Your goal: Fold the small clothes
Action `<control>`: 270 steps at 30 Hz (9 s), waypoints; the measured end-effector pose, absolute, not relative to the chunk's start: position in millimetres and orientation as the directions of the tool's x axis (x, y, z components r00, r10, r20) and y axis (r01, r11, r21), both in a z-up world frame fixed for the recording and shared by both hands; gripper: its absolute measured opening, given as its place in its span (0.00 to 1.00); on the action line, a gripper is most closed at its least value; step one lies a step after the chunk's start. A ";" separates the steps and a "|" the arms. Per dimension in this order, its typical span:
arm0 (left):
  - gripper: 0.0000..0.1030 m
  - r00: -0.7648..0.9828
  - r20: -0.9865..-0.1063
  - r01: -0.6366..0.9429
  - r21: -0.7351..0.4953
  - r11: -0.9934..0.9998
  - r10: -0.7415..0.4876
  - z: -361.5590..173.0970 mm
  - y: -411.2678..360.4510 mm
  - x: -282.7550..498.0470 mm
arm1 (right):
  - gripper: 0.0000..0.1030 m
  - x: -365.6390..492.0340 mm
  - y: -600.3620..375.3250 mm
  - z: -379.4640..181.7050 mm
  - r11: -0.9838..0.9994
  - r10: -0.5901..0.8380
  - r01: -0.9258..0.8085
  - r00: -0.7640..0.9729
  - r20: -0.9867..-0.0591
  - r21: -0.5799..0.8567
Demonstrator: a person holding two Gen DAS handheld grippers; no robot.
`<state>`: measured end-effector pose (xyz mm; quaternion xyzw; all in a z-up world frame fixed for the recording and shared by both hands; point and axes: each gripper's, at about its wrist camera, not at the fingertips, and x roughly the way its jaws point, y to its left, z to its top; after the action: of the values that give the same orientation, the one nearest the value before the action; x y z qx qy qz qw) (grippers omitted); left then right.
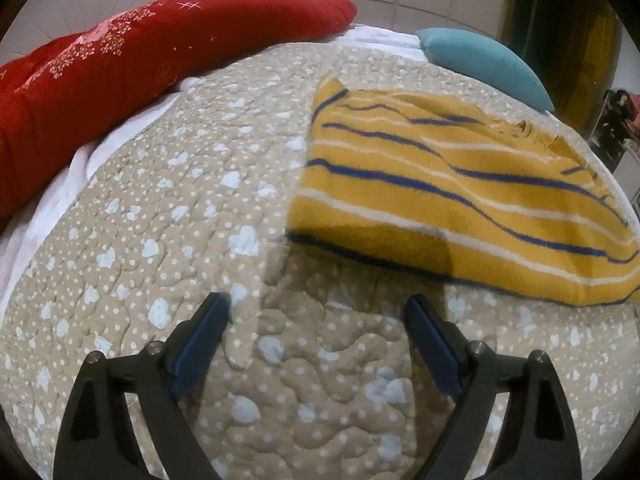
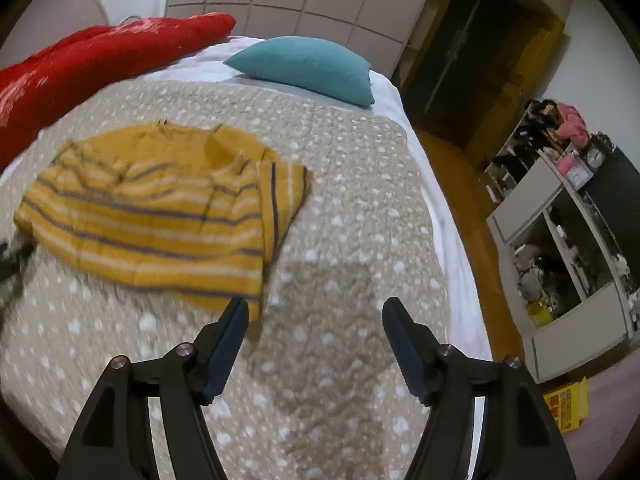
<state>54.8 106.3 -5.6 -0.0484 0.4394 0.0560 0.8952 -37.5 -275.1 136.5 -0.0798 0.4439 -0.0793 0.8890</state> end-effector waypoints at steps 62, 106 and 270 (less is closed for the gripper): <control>0.70 0.552 -0.758 -0.198 -0.524 0.829 -0.347 3.4 142.5 148.3 | 0.64 65.6 -281.9 16.8 0.730 0.425 0.147 0.667 -0.612 0.668; 0.62 0.609 -0.791 -0.130 -0.178 0.975 -0.063 59.5 132.2 -15.9 | 0.29 146.8 -258.2 46.0 0.886 0.276 0.154 0.584 -0.763 0.438; 0.80 0.640 -0.764 -0.257 -0.113 0.960 0.081 85.6 159.8 -92.2 | 0.20 83.8 -56.0 140.5 0.928 0.360 -0.158 0.620 -0.698 0.338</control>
<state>-92.2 159.8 85.6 -0.1063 0.4137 0.0940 0.8993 83.8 -56.0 140.5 0.1224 0.4111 0.1453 0.8916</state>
